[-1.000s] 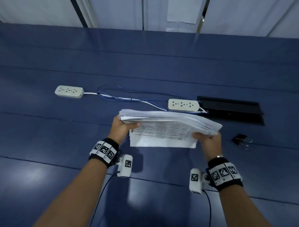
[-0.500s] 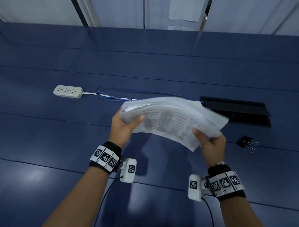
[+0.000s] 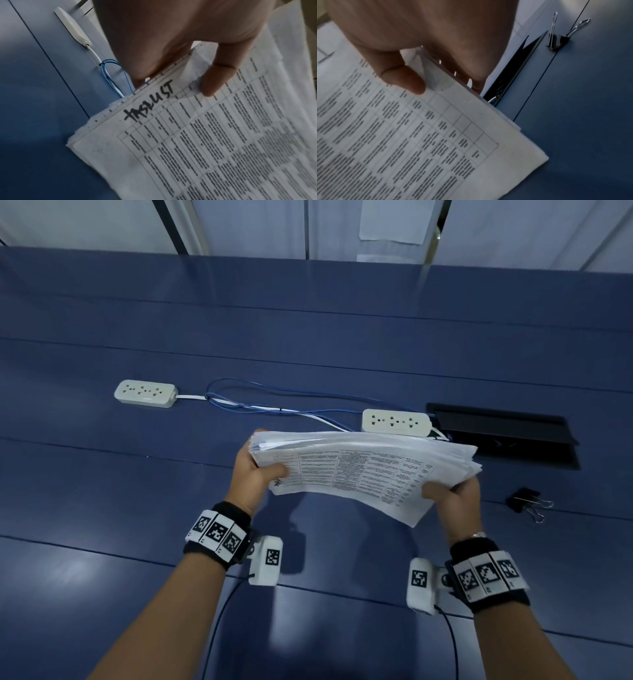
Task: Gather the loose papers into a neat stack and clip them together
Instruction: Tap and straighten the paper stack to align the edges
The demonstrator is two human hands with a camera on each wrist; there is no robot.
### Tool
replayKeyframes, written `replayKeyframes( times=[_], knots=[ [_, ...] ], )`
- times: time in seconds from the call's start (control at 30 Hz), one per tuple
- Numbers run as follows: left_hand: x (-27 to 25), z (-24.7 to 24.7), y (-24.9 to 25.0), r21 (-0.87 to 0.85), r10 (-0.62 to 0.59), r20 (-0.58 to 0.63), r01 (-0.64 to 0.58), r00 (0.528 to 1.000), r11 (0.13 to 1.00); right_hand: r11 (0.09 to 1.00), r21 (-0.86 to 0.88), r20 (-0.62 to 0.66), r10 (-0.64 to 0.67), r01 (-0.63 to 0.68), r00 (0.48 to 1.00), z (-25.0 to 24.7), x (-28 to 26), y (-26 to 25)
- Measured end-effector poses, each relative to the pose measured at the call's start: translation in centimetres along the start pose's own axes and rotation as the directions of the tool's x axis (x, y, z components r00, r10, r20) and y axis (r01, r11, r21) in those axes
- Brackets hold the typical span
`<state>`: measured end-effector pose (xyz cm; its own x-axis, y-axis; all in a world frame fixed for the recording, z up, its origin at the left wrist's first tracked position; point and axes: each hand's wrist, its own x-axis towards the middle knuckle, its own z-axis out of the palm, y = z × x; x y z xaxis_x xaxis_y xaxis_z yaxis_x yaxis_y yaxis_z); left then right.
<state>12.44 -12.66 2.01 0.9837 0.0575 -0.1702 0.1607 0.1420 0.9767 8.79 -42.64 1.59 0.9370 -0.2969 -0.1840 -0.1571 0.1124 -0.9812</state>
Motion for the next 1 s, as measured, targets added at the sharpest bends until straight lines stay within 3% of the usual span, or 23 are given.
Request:
replayKeyframes(
  times=[0.1,0.23,0.43,0.57,0.67,0.83,1.0],
  knots=[
    [-0.1,1.0,0.1,-0.019,-0.005,-0.005,0.004,1.0,1.0,0.998,0.053,-0.025,0.039,-0.038,0.999,1.1,-0.3,-0.1],
    [-0.2,0.8,0.4,-0.06,0.017,-0.038,-0.019,0.999,0.998,0.988,0.147,-0.107,-0.039,0.054,0.994,1.3,-0.4,-0.4],
    [-1.0,0.8,-0.8,0.0,-0.022,-0.062,0.022,0.998,1.0,0.997,0.04,-0.114,0.073,-0.069,0.991,1.5,-1.0,1.2],
    [-1.5,0.9,-0.6,-0.04,0.031,-0.101,-0.035,0.994,0.999,0.99,0.138,-0.194,0.032,-0.005,0.98,1.5,-1.4,0.6],
    [-1.6,0.5,-0.4,-0.072,0.057,-0.08,-0.063,0.995,0.995,0.99,0.13,-0.142,-0.038,0.057,0.989,0.9,-1.7,0.4],
    [-1.8,1.2,-0.1,-0.055,0.049,-0.077,-0.053,0.996,0.997,0.997,0.074,-0.131,-0.005,0.015,0.991,1.4,-1.4,0.8],
    [-2.1,0.7,1.0,-0.034,0.109,-0.085,-0.112,0.99,0.993,0.987,0.104,-0.091,-0.114,0.123,0.989,1.0,-2.0,-0.2]
  ],
)
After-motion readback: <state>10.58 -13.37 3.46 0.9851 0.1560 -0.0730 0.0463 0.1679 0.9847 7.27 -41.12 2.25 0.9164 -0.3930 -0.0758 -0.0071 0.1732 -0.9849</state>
